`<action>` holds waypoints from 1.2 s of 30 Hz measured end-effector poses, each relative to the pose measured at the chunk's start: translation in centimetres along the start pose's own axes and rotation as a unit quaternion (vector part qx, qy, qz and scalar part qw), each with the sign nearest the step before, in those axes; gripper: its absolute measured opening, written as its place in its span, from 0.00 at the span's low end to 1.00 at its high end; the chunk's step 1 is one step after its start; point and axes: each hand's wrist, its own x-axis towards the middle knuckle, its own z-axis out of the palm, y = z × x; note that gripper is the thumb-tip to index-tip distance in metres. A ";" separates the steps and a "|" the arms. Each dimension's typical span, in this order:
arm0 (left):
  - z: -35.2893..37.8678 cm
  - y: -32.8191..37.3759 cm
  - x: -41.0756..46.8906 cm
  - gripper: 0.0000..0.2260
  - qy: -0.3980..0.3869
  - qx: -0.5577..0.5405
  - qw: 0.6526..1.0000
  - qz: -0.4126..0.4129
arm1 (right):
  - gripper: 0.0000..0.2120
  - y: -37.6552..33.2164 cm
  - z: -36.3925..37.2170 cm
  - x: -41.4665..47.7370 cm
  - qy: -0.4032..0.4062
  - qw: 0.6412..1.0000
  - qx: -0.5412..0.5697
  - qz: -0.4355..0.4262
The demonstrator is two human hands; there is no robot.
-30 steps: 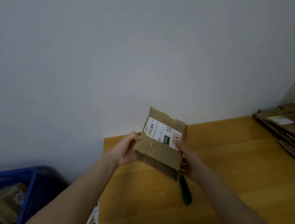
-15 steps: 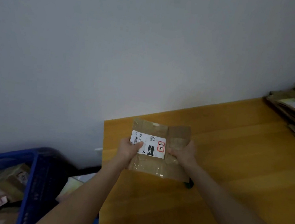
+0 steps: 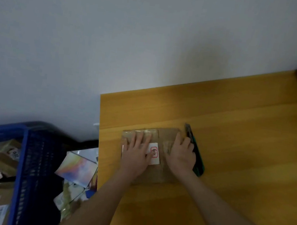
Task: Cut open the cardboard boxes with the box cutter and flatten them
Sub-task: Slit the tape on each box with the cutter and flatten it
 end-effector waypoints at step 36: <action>6.1 -0.2 1.6 0.25 0.150 0.006 0.988 -0.023 | 0.28 1.1 7.4 4.1 0.063 0.962 -0.124 -0.237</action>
